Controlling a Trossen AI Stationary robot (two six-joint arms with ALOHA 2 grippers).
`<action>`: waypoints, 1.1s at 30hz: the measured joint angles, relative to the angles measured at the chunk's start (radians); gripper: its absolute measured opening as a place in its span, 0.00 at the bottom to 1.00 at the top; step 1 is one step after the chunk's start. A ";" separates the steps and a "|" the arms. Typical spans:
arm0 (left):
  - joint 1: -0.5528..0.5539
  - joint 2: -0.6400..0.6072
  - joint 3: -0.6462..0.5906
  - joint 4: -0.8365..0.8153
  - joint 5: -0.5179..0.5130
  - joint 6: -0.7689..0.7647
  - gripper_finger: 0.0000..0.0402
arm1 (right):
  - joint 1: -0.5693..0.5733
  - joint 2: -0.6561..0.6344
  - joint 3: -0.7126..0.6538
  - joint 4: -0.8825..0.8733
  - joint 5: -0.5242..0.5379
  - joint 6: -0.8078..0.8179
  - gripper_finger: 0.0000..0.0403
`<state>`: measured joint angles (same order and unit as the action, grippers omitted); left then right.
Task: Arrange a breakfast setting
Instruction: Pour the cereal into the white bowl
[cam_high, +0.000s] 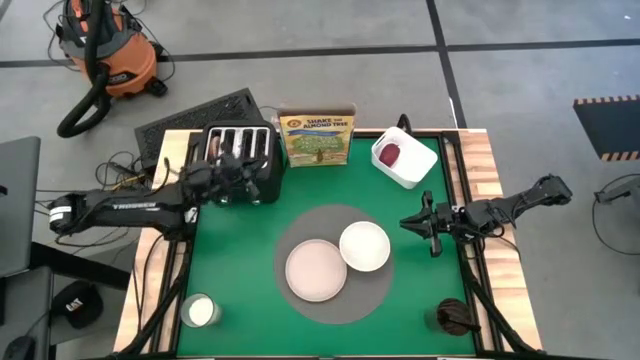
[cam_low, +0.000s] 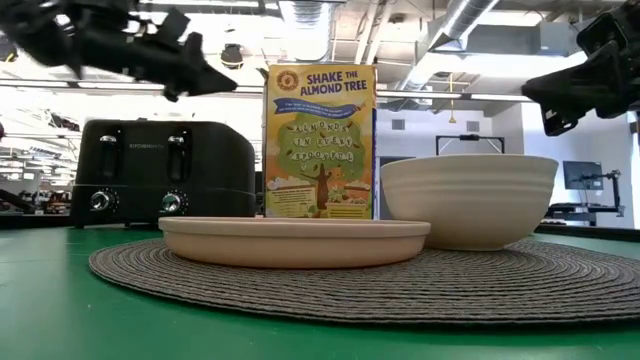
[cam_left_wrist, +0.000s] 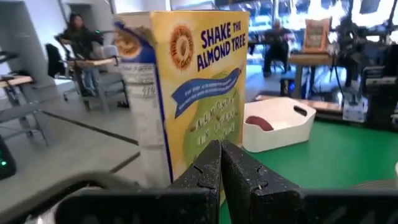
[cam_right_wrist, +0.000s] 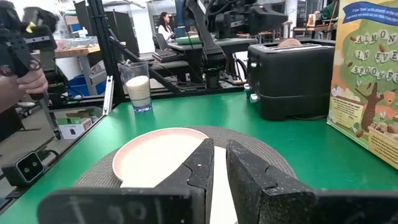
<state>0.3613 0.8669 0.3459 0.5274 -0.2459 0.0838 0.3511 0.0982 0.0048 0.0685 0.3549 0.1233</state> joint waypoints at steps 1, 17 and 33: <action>0.024 0.028 0.031 -0.020 0.025 0.003 0.00 | 0.000 0.000 0.000 0.001 0.008 0.000 0.18; 0.308 0.167 0.354 -0.455 0.224 -0.057 0.21 | 0.000 0.000 0.000 0.000 0.012 0.000 0.18; 0.482 0.169 0.380 -0.509 0.489 0.060 0.76 | 0.000 0.000 0.000 0.000 0.013 -0.004 0.18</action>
<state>0.8429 1.0358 0.7258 0.0181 0.2433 0.1440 0.3511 0.0982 0.0051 0.0681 0.3679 0.1196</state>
